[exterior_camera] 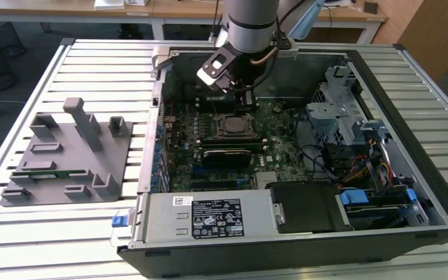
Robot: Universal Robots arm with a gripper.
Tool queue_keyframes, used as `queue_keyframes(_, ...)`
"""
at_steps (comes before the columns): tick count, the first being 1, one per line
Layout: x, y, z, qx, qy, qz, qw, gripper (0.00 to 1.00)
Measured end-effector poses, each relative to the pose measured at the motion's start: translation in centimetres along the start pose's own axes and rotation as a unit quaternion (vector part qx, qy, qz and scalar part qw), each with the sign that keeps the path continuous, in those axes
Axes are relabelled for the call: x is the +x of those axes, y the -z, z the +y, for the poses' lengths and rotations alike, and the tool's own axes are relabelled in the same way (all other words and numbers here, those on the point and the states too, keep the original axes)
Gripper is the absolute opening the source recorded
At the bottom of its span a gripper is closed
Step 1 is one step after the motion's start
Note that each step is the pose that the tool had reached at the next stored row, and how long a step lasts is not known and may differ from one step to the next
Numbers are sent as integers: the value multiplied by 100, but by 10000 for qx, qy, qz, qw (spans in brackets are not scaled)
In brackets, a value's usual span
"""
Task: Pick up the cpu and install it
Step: 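Install the first cpu locking lever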
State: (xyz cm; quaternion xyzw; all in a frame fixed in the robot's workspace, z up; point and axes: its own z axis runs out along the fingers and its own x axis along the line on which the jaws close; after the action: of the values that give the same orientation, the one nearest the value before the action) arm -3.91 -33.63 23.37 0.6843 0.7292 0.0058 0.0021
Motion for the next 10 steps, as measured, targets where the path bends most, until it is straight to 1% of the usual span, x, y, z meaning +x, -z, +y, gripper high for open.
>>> queue_keyframes(4,0,7,1,1,0,-2,10000,11)
queue_keyframes(10,0,75,2,0,0,-3,10000,11)
